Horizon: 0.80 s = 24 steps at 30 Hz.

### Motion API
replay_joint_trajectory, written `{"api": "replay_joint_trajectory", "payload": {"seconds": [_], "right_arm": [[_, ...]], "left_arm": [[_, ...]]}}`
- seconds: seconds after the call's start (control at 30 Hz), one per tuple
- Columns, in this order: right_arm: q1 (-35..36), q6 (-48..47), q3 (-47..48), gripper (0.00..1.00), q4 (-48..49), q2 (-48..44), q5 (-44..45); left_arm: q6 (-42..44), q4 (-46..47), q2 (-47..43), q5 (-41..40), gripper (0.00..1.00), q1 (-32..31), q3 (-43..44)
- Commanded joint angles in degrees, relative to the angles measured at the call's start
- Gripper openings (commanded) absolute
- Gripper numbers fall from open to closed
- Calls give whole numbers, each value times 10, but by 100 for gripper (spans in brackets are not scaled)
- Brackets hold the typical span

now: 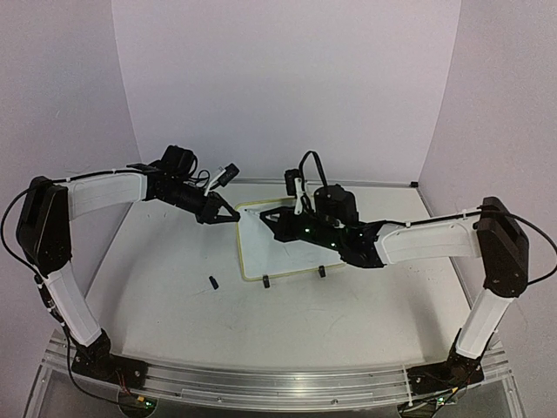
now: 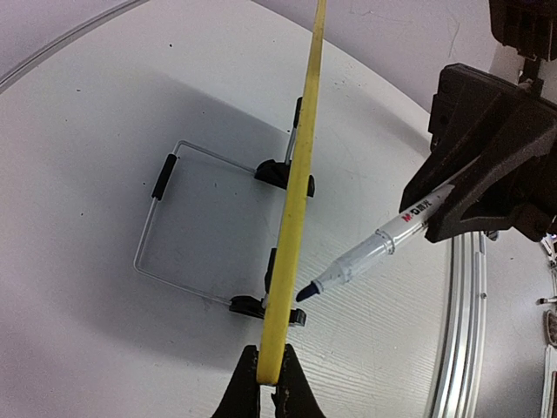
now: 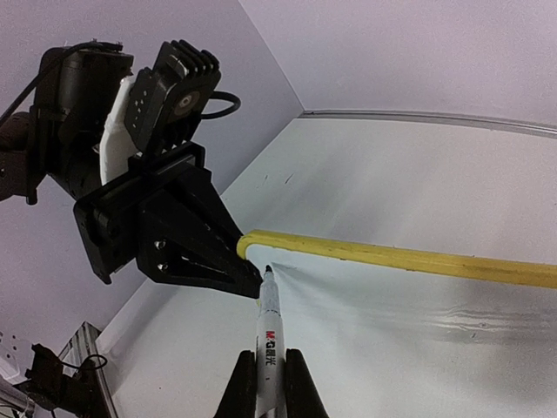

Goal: Write a sentence on the whiteboard

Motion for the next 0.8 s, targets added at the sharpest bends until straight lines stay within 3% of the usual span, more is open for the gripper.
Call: {"api": "replay_joint_trajectory", "payload": {"seconds": [0.0,0.47,0.77], "right_arm": [[3,4,10,0,22,8,24],[3,2,29,0,4,33,3],[3,6,-6,0,1,7,43]], "left_arm": [[19,-12,-4,-14,0,-1,-2],[22,-16,-3,-13,0,-3,0],[23,-17,-4,-16,0,-2,1]]}}
